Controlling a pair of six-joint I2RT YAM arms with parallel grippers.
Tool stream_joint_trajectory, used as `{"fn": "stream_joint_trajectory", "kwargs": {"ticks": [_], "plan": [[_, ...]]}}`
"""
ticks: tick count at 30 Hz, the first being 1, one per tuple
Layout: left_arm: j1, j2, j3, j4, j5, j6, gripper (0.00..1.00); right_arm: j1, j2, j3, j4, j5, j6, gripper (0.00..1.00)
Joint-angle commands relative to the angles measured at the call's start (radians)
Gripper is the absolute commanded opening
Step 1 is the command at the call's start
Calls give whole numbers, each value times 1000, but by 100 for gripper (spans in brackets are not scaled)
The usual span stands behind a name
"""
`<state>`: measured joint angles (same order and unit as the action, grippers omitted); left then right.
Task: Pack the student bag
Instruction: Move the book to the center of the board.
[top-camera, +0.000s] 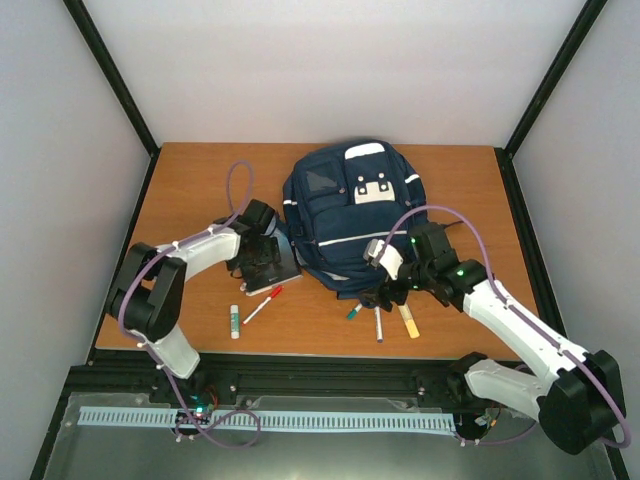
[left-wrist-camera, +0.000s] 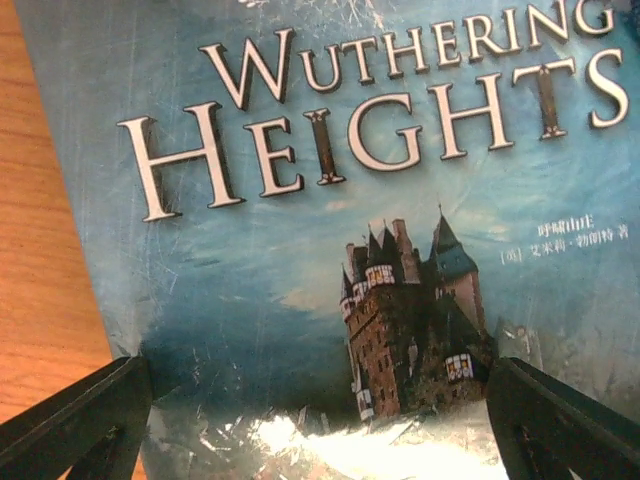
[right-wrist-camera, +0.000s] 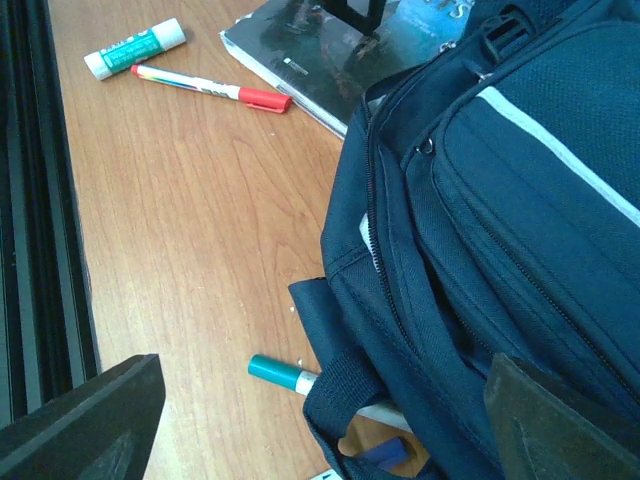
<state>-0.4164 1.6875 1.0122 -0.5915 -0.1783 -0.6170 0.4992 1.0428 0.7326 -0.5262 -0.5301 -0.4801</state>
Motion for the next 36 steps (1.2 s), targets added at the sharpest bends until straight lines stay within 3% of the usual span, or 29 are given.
{"fn": "stream_joint_trajectory", "kwargs": {"ticks": [1, 6, 11, 16, 18, 21, 23, 28, 36], "plan": [[-14, -40, -61, -11, 25, -55, 94, 6, 55, 50, 3, -37, 40, 87], [-14, -181, -48, -65, -23, -76, 100, 7, 201, 243, -72, -76, 104, 67], [-13, -330, -72, -77, -33, -81, 100, 63, 382, 438, -101, -44, 161, 59], [-9, -441, -142, 24, -72, -114, 100, 142, 618, 622, -64, -13, 215, 51], [1, -449, -170, 64, -64, -136, 98, 166, 724, 723, -67, -8, 243, 43], [20, -429, -201, 126, 15, -140, 79, 204, 892, 895, -124, 17, 289, 27], [31, -413, -214, 147, 41, -148, 76, 220, 998, 1008, -158, 43, 332, 25], [85, -412, -258, 181, 112, -170, 79, 222, 1214, 1254, -240, 48, 383, 24], [129, -391, -284, 183, 145, -165, 88, 222, 1379, 1380, -285, 103, 414, 28]]}}
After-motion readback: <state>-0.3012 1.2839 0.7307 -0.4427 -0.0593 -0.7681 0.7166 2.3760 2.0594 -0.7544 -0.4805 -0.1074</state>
